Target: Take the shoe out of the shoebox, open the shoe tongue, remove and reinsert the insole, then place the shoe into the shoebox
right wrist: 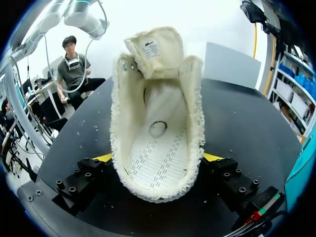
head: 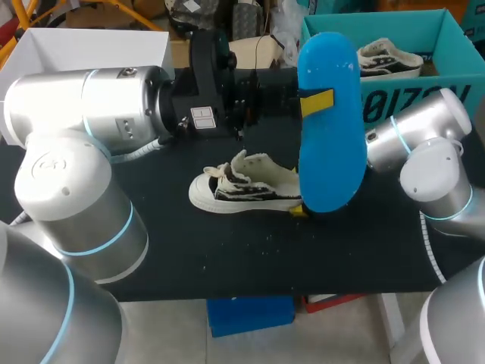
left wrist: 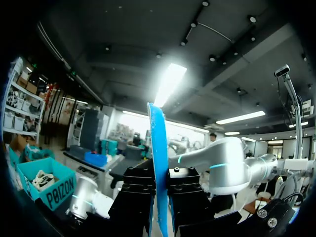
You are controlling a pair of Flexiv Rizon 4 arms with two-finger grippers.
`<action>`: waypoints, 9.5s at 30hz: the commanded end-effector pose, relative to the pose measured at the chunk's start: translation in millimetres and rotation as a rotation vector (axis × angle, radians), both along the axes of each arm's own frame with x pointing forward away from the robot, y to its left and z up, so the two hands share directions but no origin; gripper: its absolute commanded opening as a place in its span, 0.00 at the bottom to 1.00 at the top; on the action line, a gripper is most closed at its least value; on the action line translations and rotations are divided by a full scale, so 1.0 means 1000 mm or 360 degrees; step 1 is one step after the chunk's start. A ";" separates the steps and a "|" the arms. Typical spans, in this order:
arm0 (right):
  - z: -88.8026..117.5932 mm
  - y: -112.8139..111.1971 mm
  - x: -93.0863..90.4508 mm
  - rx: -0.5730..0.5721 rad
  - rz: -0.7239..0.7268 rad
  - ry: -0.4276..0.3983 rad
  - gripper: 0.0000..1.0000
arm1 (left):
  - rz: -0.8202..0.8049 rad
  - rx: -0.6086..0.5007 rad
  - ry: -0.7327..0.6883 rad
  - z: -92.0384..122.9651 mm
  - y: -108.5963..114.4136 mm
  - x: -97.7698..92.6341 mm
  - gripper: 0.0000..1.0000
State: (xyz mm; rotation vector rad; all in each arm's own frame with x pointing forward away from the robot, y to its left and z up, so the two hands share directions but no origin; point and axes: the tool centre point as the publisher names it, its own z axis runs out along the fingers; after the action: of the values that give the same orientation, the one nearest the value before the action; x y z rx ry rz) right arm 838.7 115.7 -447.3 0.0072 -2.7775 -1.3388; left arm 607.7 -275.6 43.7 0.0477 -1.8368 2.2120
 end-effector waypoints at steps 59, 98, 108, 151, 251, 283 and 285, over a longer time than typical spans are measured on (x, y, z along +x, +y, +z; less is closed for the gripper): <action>0.064 0.054 0.043 -0.1430 0.0142 -0.0102 0.59 | 0.0005 0.0001 0.0001 -0.001 -0.001 -0.001 0.00; 0.042 0.070 0.034 -0.1352 0.0163 -0.0103 0.00 | 0.0005 0.0001 0.0001 -0.001 -0.001 -0.001 0.00; 0.042 0.070 0.034 -0.1352 0.0163 -0.0103 0.00 | 0.0005 0.0001 0.0001 -0.001 -0.001 -0.001 0.00; 0.112 0.026 0.055 -0.1072 -0.2457 0.0986 0.00 | 0.0005 0.0001 0.0001 -0.001 -0.001 -0.001 0.00; 0.172 -0.008 0.034 0.0405 -0.1453 0.2255 1.00 | 0.0005 0.0001 0.0001 -0.001 -0.001 -0.001 0.00; 0.179 -0.007 0.041 0.0659 -0.1398 0.2249 1.00 | 0.0005 0.0001 0.0001 -0.001 -0.001 -0.001 0.00; 0.181 -0.008 0.042 0.0714 -0.1366 0.2263 1.00 | 0.0005 0.0001 0.0001 -0.001 -0.001 -0.001 0.00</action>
State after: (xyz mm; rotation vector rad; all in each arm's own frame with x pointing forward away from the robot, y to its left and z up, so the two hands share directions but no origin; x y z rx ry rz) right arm 882.7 107.9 -263.4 -1.5351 -1.2329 -1.1569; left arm 607.7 -275.5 43.6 0.0475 -1.8368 2.2119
